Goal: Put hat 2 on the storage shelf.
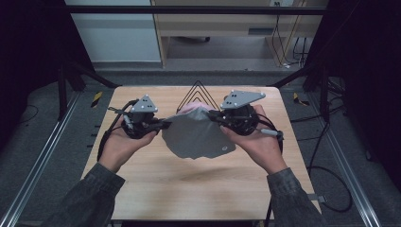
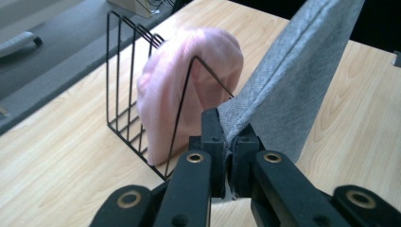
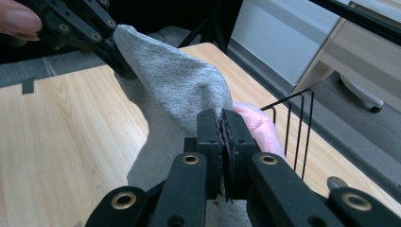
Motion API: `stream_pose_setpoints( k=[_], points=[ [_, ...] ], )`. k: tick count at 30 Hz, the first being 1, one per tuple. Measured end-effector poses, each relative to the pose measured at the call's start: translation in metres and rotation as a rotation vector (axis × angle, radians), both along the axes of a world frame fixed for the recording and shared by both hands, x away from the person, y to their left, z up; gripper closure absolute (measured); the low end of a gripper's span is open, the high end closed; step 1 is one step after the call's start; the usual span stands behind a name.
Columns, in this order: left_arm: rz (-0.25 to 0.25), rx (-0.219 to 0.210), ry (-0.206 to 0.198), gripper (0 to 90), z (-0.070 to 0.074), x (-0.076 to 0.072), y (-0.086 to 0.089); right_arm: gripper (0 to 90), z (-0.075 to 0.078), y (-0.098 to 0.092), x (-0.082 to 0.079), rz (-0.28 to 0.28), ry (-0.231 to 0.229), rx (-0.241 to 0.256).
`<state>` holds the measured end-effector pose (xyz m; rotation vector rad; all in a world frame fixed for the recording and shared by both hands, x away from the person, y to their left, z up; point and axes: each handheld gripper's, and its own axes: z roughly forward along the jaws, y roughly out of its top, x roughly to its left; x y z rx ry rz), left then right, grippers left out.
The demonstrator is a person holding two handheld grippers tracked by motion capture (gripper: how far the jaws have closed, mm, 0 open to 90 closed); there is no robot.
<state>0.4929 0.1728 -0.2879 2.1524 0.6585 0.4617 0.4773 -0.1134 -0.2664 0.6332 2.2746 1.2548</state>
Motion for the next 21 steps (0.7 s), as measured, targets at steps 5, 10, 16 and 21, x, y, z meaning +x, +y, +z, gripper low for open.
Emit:
stream_pose_setpoints(
  k=[5,10,16,21],
  points=[
    [0.013,-0.002,-0.035,87.1,0.016,0.001,-0.003,87.4,0.011,-0.005,0.001,-0.006,-0.023,0.024],
    [0.020,-0.004,-0.070,87.1,0.037,0.008,-0.004,87.4,0.026,-0.009,0.006,-0.015,-0.054,0.068],
    [0.026,-0.010,-0.097,87.1,0.062,0.021,-0.006,87.3,0.042,-0.012,0.018,-0.017,-0.055,0.101],
    [0.029,-0.024,-0.114,87.1,0.076,0.033,-0.007,87.3,0.053,-0.016,0.034,-0.024,-0.049,0.138]
  ],
)
